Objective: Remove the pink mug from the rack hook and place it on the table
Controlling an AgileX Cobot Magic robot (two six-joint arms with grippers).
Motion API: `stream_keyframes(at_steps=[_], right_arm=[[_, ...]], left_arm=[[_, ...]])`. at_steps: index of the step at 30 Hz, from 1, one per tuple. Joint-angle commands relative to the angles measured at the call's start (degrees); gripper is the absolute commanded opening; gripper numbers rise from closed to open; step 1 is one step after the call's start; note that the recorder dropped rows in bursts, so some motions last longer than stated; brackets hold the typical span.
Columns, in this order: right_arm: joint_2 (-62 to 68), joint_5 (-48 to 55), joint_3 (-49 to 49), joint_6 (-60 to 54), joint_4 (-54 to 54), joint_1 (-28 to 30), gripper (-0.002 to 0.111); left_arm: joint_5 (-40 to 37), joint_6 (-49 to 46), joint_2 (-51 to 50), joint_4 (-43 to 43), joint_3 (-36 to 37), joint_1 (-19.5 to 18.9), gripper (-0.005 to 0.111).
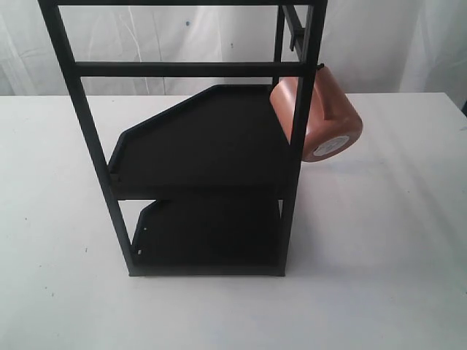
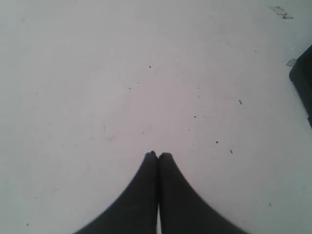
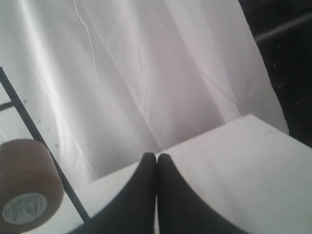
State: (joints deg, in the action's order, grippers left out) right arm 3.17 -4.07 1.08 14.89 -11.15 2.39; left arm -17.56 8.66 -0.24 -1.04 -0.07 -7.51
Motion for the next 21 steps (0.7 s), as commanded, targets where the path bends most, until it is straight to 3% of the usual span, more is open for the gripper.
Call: stream_keyframes(at_steps=[1,7,13,21], right_arm=[[9.2,3.7,3.1,0.2,0.9,0.5,0.0],[25.2,11.4,10.4,-0.8,0.8,0.1,0.0],[33.2,22.3,23.0,-12.2,0.2,-3.3,0.0],[43.4,46.0,38.8,-22.9,1.9,-3.7,0.0]], left_arm=[[-1.6,0.3,0.2,0.1,0.1,0.2,0.0],[-1.6,0.3,0.2,0.1,0.1,0.2,0.0],[-1.6,0.3,0.2,0.1,0.1,0.2,0.0],[-1.6,0.3,0.2,0.1,0.1,0.2,0.0]])
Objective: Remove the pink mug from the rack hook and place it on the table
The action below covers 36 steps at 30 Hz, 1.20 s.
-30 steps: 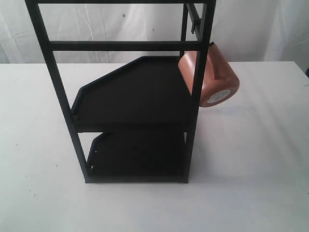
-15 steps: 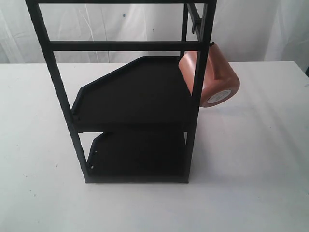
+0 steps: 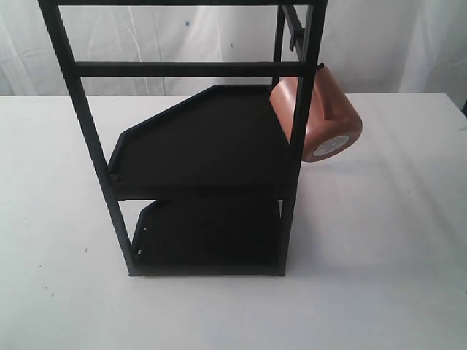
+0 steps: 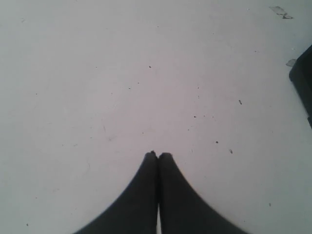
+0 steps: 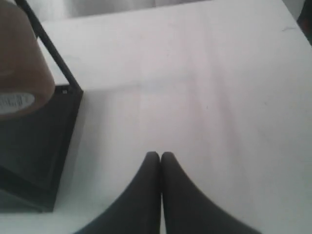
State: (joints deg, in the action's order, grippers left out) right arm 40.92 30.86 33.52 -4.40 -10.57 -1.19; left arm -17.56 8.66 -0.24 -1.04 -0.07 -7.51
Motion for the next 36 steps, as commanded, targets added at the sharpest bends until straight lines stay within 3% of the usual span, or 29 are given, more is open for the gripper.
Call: stream_keyframes(at_steps=[1,6,10,16,26,36], right_arm=[[7.6,13.6,8.0,-4.3,1.4,-0.1,0.0],[16.0,15.8,12.8,-8.0,-3.2,-0.1,0.0],[19.3,4.3,13.2,-9.3,-8.9,-0.1,0.0],[20.5,-11.5,13.4,-10.6,-9.0,-0.1,0.0],[21.8,23.2,28.1,-28.3,-20.8,-0.1,0.0],[21.8,39.1,30.0,-54.8,-44.0,-0.1,0.0]], left_arm=[[-1.6,0.3,0.2,0.1,0.1,0.2,0.0],[-1.6,0.3,0.2,0.1,0.1,0.2,0.0],[-1.6,0.3,0.2,0.1,0.1,0.2,0.0],[-1.6,0.3,0.2,0.1,0.1,0.2,0.0],[-1.6,0.3,0.2,0.1,0.1,0.2,0.0],[-1.6,0.3,0.2,0.1,0.1,0.2,0.0]])
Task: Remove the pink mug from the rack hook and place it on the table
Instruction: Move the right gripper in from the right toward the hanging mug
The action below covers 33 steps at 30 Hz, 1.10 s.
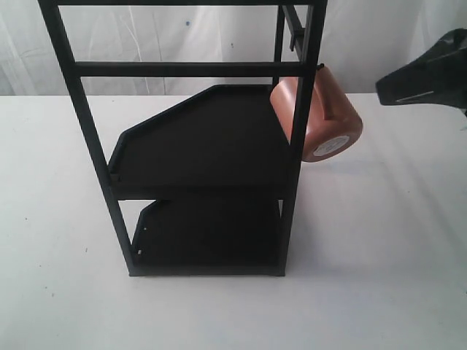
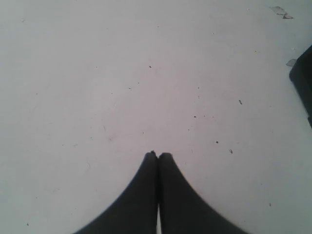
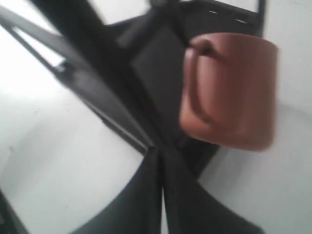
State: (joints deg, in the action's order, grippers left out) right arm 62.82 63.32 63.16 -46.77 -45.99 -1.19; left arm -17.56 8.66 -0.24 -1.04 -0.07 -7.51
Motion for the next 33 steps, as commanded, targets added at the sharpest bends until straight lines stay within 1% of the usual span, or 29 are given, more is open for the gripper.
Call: stream_keyframes(at_steps=[1,3,8,12,19,25,27,30,33], right_arm=[[-0.1,6.6,0.3,-14.3,-9.5,-0.1,0.0],[-0.1,6.0,0.1,-15.9,-10.1,-0.1,0.0],[1.1,2.3,0.1,-15.9,-9.9,-0.1,0.0],[3.6,-0.2,0.1,-15.9,-9.9,-1.9,0.001],[6.9,-7.6,0.1,-15.9,-9.8,-2.4,0.02],[10.2,-10.9,0.1,-15.9,-10.7,-2.4,0.035],[11.0,-10.1,0.1,-15.9,-12.0,-2.4,0.037],[12.1,-8.9,0.1,-16.0,-15.8,-2.4,0.038],[12.5,-8.6,0.1,-16.5,-16.5,-2.4,0.038]], left_arm=[[-1.6,0.3,0.2,0.1,0.1,0.2,0.0],[-1.6,0.3,0.2,0.1,0.1,0.2,0.0],[-1.6,0.3,0.2,0.1,0.1,0.2,0.0],[-1.6,0.3,0.2,0.1,0.1,0.2,0.0],[-1.6,0.3,0.2,0.1,0.1,0.2,0.0],[-1.6,0.3,0.2,0.1,0.1,0.2,0.0],[-1.6,0.3,0.2,0.1,0.1,0.2,0.0],[-1.6,0.3,0.2,0.1,0.1,0.2,0.0],[-1.6,0.3,0.2,0.1,0.1,0.2,0.0]])
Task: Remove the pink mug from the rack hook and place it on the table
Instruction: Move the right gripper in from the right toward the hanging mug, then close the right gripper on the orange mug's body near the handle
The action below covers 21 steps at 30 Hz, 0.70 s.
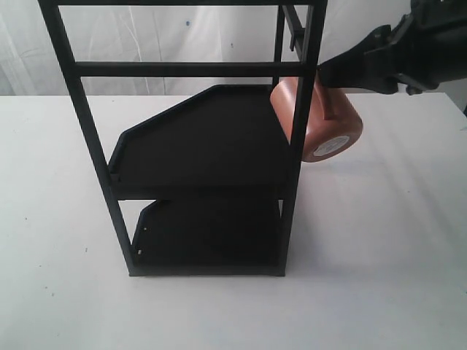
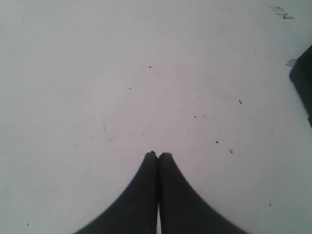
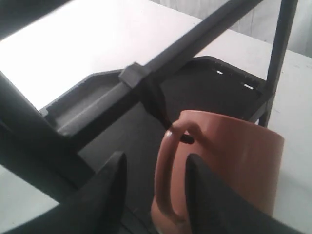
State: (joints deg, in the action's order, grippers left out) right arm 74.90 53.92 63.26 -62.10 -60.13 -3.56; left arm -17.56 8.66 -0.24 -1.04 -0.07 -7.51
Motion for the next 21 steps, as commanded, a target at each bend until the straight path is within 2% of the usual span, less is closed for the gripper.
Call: stream_keyframes(at_steps=[1,21], right_arm=[[0.6,0.9,0.0,-1.5,-2.4,-0.1,0.038],[4.1,1.2,0.0,-2.1,-4.2,-0.1,0.036]], left_arm=[[-1.6,0.3,0.2,0.1,0.1,0.2,0.0],[-1.6,0.3,0.2,0.1,0.1,0.2,0.0]])
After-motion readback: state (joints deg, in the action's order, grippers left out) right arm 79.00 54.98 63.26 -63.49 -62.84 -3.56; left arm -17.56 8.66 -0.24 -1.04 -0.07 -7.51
